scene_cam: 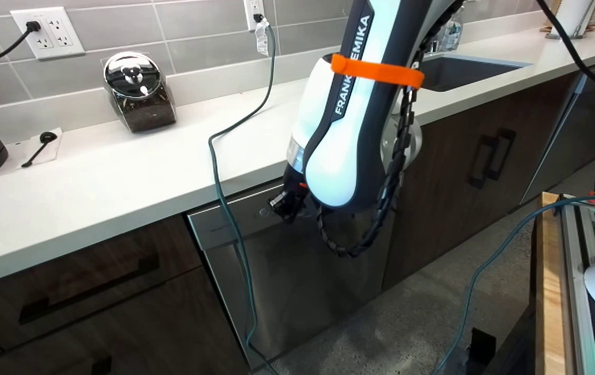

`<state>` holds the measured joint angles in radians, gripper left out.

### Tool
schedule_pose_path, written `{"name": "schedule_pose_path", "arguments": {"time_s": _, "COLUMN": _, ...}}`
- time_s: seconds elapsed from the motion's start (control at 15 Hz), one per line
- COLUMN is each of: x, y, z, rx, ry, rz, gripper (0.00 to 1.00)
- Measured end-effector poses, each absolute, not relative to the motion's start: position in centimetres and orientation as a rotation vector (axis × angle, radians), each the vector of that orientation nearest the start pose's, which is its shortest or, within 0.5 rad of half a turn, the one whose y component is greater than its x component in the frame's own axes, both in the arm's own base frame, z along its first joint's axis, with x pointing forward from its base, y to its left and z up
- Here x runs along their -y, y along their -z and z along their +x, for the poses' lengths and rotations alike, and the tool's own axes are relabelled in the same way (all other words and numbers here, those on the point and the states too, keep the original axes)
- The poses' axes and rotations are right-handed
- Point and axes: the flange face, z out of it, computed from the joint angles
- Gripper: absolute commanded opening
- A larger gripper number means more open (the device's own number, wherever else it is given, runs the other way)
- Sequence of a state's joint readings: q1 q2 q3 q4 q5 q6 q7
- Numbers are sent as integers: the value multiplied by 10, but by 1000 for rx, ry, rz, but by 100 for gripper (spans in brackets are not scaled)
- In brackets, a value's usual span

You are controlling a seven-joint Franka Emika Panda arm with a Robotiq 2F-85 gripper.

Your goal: Press the power button on the oven

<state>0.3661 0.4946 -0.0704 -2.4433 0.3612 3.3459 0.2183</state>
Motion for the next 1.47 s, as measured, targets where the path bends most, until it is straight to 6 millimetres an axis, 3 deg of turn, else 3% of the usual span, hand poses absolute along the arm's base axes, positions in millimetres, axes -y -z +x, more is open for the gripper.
{"name": "schedule_pose_path", "arguments": {"time_s": 1.47, "x": -97, "y": -145, "z": 495, "rx": -437, "ry": 624, "rz": -2990, "gripper": 0}}
